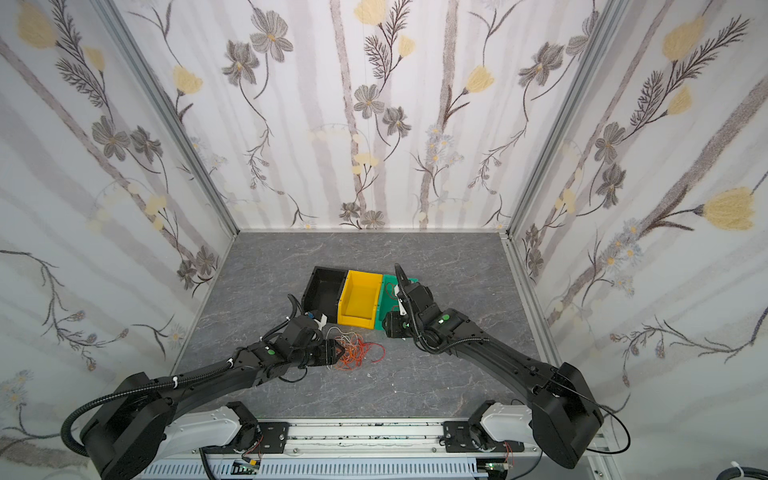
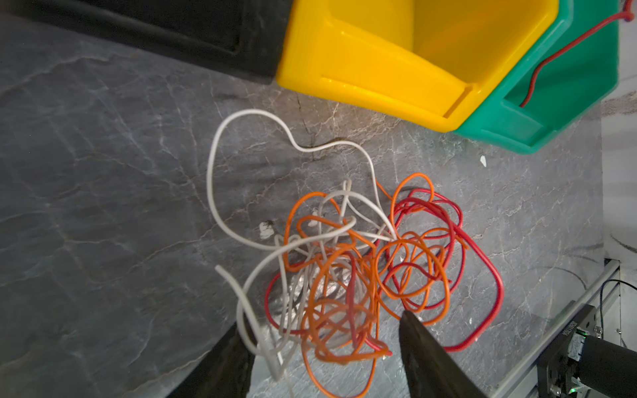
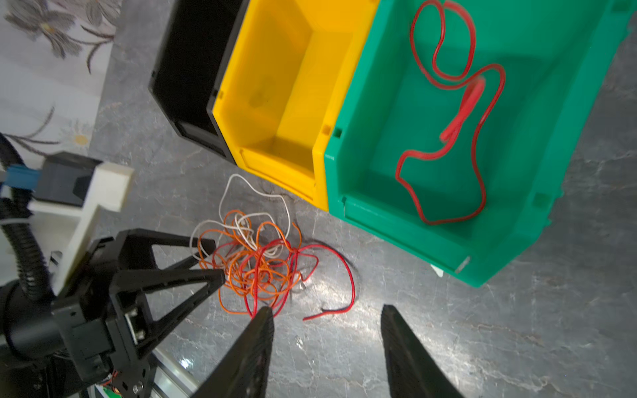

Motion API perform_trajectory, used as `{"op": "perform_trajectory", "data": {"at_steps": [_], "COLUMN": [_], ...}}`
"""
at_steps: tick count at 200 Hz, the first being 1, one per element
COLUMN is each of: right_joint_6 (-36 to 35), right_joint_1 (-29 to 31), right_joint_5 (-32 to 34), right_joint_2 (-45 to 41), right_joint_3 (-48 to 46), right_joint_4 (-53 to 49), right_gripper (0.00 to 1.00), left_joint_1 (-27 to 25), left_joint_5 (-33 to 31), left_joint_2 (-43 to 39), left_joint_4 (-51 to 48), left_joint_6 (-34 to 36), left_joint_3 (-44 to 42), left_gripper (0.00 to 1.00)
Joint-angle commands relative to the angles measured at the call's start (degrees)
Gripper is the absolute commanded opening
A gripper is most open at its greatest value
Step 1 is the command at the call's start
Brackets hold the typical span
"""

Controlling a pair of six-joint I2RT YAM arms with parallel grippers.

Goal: Untangle the cables
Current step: 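Grasp a red wire with the right gripper while the left gripper pins the pile, then pull the red wire away from the pile with the right gripper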

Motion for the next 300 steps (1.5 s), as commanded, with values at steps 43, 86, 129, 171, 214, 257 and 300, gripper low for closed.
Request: {"op": "perform_trajectory", "data": {"at_steps": [43, 86, 129, 171, 214, 257, 300], "right_joint_6": [3.6, 5.8, 8.8, 8.9, 5.9, 3.1, 1.6], "right_joint_1": [2.7, 6.7, 9.7, 10.7, 10.8, 10.3, 7.5], "right_joint_5": [-2.4, -5.0, -5.8, -5.2, 1.3, 7.9, 11.3], "right_joint_2": [1.5, 5.5, 11.4, 15.5, 11.4, 7.4, 2.9], "right_joint_3": [-3.2, -3.7, -3.6, -2.4, -3.0, -3.2, -5.1], "right_joint_4": [6.5, 11.5, 17.9, 18.5, 11.5, 4.0, -0.5], "right_gripper": [0.51, 0.48, 0.45, 0.31, 0.09, 0.0, 0.0], "left_joint_1": [-2.9, -3.6, -4.6, -5.0, -4.9, -4.2, -2.0], "left_joint_5": [-3.6, -4.2, -4.7, -5.1, -8.6, -11.0, -11.1], "left_joint_2": [2.4, 2.5, 1.8, 1.0, -3.1, -7.0, -11.8], "left_joint_4": [3.7, 5.2, 6.8, 6.6, 3.7, -0.5, -3.8], "left_joint_6": [-2.3, -3.0, -3.8, -4.0, -4.3, -4.2, -4.5], "left_joint_3": [0.8, -0.2, -1.3, -1.8, -3.1, -3.2, -4.7], "left_gripper": [0.53, 0.39, 0.26, 0.17, 0.08, 0.05, 0.04]}}
